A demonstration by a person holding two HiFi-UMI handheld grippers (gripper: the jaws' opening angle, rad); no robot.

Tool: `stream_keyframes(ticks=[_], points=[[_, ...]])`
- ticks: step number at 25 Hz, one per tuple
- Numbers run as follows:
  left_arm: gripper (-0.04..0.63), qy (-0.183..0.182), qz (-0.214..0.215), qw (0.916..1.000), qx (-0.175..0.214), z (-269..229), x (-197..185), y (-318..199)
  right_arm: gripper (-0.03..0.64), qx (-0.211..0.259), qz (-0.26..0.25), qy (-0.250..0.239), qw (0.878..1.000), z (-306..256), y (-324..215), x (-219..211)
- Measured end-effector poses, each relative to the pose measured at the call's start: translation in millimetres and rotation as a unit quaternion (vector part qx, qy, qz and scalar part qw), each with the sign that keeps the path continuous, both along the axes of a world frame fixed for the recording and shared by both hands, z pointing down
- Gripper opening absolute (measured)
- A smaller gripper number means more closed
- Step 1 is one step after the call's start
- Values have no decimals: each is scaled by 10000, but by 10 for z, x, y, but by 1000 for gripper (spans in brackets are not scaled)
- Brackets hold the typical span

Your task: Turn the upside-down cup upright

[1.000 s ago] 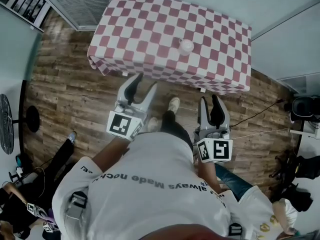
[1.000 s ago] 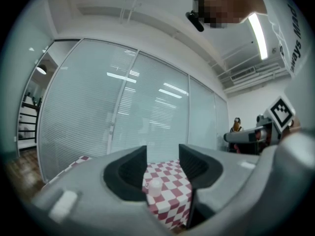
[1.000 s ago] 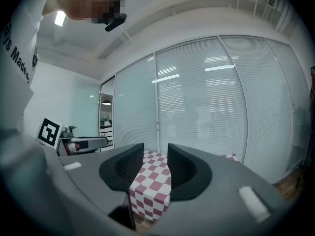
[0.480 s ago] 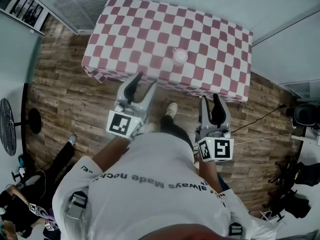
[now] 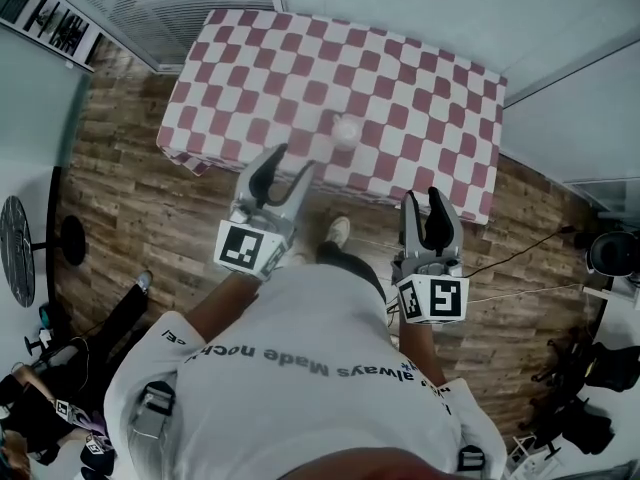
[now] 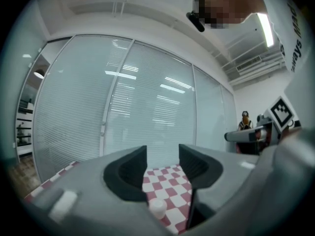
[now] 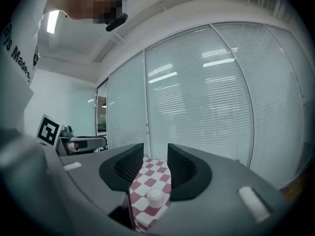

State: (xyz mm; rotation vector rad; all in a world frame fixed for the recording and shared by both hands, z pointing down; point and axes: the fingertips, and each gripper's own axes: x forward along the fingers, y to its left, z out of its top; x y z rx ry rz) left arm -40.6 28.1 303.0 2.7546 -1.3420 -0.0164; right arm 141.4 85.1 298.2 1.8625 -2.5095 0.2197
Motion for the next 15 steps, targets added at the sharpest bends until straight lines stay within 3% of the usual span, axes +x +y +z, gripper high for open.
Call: stream_keyframes(ticks=[8,15], points=[[206,-67,-175,9998,54,8,294,-305,153,12,-73,-14,10000,31,-297,396],[206,-55,-235,9997,-48,112,367,-450,153,-62,-205,19,9998,93,-457,431]])
